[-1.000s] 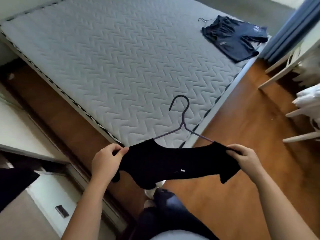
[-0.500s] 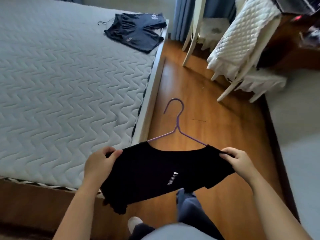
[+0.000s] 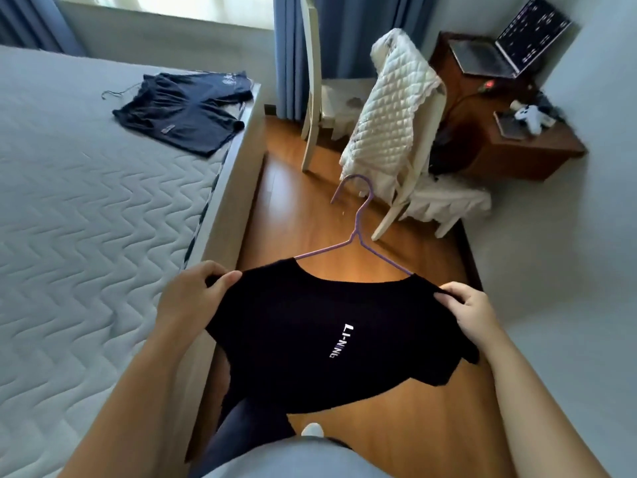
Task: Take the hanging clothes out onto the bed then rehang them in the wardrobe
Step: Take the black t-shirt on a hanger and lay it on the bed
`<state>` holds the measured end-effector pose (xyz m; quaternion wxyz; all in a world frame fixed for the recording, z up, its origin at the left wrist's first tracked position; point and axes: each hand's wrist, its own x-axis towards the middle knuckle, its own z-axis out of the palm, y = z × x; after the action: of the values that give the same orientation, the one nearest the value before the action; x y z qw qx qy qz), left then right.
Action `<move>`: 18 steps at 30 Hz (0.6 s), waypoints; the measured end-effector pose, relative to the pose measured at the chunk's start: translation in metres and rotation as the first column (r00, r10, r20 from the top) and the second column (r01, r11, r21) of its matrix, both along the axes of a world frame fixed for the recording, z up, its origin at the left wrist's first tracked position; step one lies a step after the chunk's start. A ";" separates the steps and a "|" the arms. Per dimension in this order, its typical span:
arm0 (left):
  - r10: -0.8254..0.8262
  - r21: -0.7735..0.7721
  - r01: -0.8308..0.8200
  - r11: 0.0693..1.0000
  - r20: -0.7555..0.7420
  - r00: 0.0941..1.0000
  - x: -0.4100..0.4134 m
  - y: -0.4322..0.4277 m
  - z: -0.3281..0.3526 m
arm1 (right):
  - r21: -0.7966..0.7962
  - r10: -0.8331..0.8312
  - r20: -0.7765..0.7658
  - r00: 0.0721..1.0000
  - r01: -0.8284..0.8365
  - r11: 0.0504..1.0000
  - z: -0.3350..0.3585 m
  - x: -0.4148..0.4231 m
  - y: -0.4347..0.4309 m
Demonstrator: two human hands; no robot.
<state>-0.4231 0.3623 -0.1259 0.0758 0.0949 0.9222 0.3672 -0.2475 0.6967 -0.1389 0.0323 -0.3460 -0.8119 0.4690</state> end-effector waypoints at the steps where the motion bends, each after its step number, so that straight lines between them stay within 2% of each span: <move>1: 0.021 0.017 -0.021 1.000 0.011 1.000 -0.010 0.002 0.000 | 0.004 0.025 -0.005 1.000 -0.024 1.000 0.000 -0.016 0.008; 7: 0.173 0.062 -0.178 0.982 0.079 0.982 -0.092 0.008 -0.020 | 0.124 0.219 0.064 0.974 -0.225 0.966 -0.009 -0.146 0.043; 12: 0.320 0.029 -0.322 0.946 0.073 0.945 -0.188 0.029 -0.039 | 0.209 0.325 0.101 0.940 -0.339 0.917 -0.011 -0.274 0.072; 16: 0.406 0.088 -0.423 0.902 0.167 0.899 -0.255 0.038 -0.045 | 0.270 0.431 0.232 0.872 -0.484 0.832 -0.005 -0.365 0.090; 18: 0.433 0.112 -0.461 0.880 0.208 0.877 -0.282 0.039 -0.048 | 0.287 0.463 0.251 0.850 -0.522 0.803 -0.006 -0.407 0.096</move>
<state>-0.7048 0.4015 -0.1736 0.0625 -0.1485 0.8765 0.4537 -0.6541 0.7926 -0.1448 -0.0998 -0.1496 -0.9428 0.2808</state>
